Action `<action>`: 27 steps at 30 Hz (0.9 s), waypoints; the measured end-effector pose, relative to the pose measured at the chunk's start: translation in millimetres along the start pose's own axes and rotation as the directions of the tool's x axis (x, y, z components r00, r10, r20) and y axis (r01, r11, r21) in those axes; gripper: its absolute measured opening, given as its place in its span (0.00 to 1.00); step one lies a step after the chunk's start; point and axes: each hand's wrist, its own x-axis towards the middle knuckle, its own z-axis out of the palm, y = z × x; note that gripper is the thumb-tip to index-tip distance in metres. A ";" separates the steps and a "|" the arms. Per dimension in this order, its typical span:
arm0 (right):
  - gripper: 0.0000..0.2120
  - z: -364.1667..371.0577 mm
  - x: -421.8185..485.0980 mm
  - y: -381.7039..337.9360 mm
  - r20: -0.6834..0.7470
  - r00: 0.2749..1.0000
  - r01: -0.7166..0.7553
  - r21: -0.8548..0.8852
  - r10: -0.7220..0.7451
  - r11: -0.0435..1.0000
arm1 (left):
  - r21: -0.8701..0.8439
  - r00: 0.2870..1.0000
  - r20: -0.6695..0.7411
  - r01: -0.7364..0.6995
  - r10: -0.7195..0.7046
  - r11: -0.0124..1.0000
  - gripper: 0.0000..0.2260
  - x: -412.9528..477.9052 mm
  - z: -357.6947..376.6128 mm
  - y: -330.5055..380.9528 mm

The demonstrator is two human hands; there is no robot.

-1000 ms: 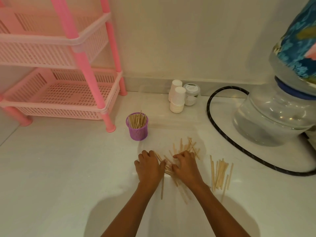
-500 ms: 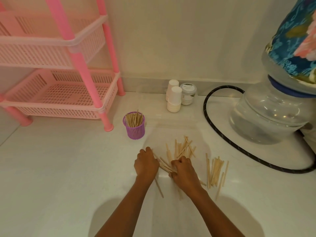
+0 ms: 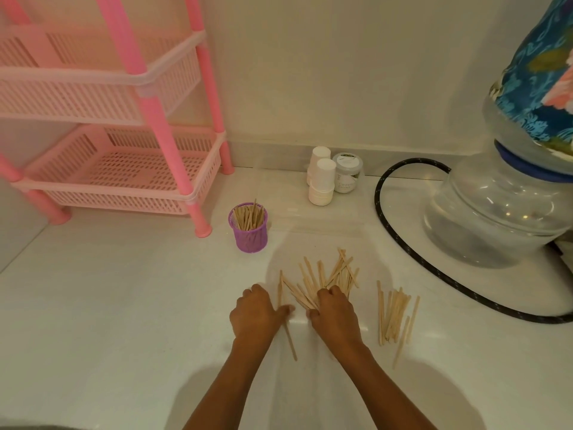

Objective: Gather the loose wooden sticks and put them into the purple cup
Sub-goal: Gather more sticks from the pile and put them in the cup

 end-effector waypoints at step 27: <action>0.05 -8.5 11.8 -23.6 0.071 0.995 -0.071 -0.029 0.073 0.997 | -0.188 0.997 0.059 0.057 -0.047 0.981 0.08 -2.0 8.9 18.2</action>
